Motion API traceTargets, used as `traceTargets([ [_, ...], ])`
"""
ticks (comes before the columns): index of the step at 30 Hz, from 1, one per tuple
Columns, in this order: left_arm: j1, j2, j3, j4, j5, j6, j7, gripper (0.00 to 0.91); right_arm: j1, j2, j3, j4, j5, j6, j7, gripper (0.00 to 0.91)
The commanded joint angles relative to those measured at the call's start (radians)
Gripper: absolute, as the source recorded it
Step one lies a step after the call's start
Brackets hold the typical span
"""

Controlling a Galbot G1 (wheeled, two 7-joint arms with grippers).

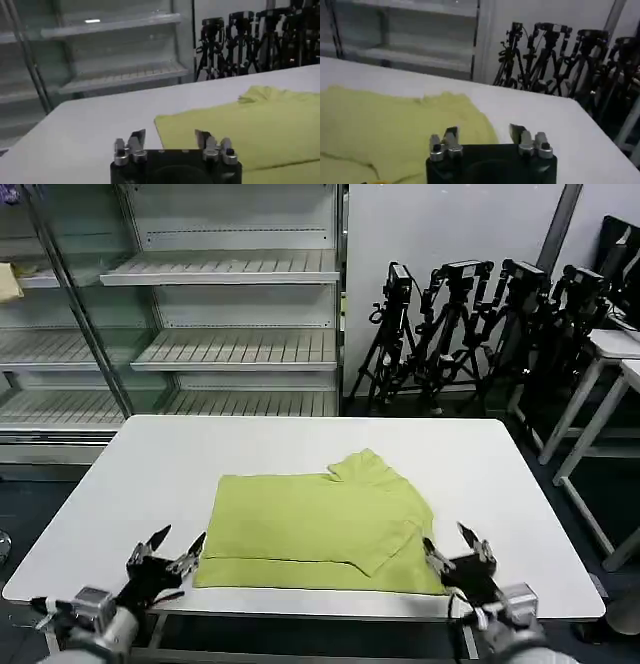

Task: Fold and organize the clothes.

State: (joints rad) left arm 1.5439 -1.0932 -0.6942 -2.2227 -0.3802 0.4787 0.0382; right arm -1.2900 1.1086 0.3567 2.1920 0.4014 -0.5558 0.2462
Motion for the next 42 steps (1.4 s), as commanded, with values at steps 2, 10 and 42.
traceTargets([
  [2,-0.401,0.116,0.167,0.35,-0.105,-0.004,0.032,0.907,0.483,0.063,-0.211,-0.367,0.038,-0.022,0.037,0.907],
  [10,-0.589,0.156,0.266,0.53,-0.174,0.061,0.051,0.907,0.679,0.128,-0.283,-0.581,0.067,-0.023,0.031,0.907],
  [42,-0.758,0.123,0.394,0.758,-0.157,0.059,0.105,0.907,0.819,0.257,-0.292,-1.007,0.094,-0.011,-0.004,0.907],
])
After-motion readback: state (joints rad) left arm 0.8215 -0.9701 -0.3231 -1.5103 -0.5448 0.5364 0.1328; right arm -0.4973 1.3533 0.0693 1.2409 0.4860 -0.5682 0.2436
